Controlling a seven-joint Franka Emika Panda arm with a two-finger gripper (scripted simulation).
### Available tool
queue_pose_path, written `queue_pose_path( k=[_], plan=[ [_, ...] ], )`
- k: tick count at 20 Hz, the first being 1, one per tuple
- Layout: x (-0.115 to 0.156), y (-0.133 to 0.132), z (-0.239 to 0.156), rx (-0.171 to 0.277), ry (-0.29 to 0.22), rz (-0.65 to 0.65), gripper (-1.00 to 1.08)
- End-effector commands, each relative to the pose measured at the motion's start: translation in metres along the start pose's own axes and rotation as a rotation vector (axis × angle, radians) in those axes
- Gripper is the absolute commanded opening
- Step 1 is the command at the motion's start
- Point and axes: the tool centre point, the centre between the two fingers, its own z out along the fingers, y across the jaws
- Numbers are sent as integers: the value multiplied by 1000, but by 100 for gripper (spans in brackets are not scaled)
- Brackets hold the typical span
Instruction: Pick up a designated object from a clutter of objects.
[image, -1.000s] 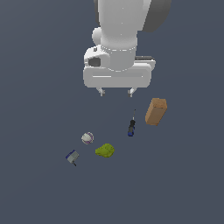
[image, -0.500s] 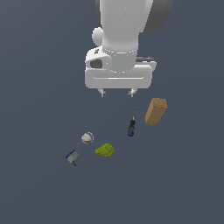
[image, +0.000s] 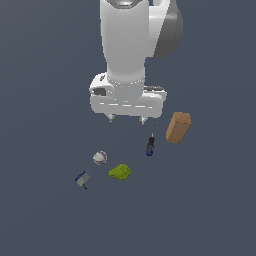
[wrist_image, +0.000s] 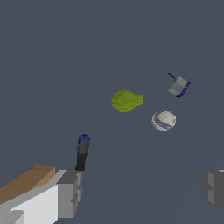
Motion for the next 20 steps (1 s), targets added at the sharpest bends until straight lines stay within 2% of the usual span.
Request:
queue_pose_path(
  k=[1, 12, 20],
  plan=[
    [7, 10, 19, 6, -2, 62, 100],
    [28, 83, 139, 11, -6, 446, 100],
    [25, 120, 191, -5, -3, 616, 100]
  ],
)
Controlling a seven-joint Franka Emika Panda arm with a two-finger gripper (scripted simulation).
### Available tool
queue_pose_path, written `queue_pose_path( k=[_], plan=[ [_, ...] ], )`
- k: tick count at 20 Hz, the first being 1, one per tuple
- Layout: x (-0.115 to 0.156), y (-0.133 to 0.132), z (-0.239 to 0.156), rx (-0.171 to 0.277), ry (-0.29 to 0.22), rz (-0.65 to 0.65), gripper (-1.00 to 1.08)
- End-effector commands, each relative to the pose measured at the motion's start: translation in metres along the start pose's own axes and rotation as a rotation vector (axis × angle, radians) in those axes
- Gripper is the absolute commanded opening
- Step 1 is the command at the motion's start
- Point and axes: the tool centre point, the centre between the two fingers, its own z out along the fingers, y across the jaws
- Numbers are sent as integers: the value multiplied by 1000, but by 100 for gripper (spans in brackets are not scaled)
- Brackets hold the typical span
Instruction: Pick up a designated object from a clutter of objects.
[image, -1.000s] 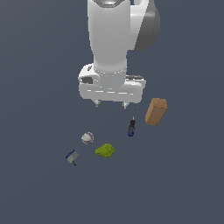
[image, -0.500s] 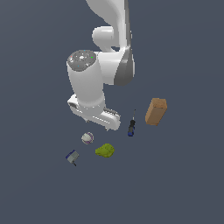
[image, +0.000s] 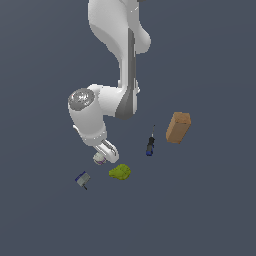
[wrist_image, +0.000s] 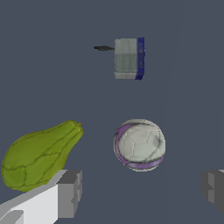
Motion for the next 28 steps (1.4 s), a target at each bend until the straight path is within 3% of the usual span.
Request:
queue_pose_path(
  k=[1, 11, 25, 26, 28],
  plan=[
    [4, 7, 11, -3, 4, 37, 100],
    [5, 12, 23, -6, 4, 58, 100],
    [6, 13, 69, -6, 6, 64, 100],
    [6, 13, 69, -6, 6, 64, -100],
    [6, 13, 69, -6, 6, 64, -100]
  ],
)
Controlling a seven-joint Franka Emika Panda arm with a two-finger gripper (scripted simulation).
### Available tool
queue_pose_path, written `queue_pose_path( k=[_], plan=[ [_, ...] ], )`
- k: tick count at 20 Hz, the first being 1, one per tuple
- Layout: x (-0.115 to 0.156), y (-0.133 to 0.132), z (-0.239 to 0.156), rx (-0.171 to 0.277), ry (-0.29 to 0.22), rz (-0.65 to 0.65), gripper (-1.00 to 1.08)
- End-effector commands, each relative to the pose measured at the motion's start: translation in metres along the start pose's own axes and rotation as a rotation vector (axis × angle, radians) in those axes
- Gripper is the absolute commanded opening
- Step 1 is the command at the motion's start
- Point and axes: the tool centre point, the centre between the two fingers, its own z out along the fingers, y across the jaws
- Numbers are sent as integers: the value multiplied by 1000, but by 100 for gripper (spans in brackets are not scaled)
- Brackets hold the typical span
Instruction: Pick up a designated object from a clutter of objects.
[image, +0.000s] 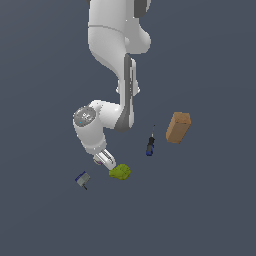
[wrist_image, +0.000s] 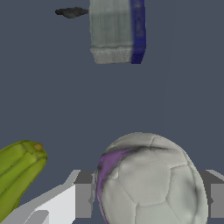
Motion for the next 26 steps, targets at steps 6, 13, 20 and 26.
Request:
queue_pose_path(
  k=[6, 13, 20, 26],
  plan=[
    [0, 0, 1, 0, 0, 1, -100],
    [-3, -4, -6, 1, 0, 0, -100],
    [-20, -21, -36, 1, 0, 0, -100],
    [-47, -47, -82, 0, 1, 1, -100]
  ],
)
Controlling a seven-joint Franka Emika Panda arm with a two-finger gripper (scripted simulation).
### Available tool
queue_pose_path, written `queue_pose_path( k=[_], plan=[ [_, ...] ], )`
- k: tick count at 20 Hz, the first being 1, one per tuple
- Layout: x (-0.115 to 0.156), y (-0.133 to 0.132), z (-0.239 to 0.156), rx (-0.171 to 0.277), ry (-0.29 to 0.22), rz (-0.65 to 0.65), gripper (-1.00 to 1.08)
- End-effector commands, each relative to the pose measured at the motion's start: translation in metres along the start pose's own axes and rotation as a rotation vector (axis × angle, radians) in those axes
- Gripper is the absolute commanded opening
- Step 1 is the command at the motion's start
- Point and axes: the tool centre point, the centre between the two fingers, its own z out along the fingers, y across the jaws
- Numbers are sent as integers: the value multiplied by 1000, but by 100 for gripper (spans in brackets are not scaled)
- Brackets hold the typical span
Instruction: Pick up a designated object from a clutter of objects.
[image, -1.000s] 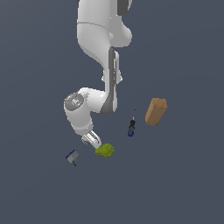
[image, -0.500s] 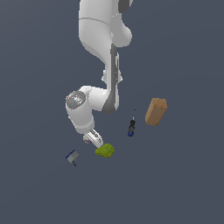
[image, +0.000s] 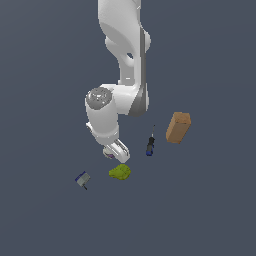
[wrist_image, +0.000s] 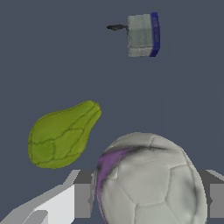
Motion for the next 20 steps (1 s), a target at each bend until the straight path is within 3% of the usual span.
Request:
queue_pose_path(
  k=[1, 20],
  plan=[
    [-12, -13, -23, 1, 2, 0, -100],
    [-118, -124, -216, -1, 4, 1, -100]
  ],
)
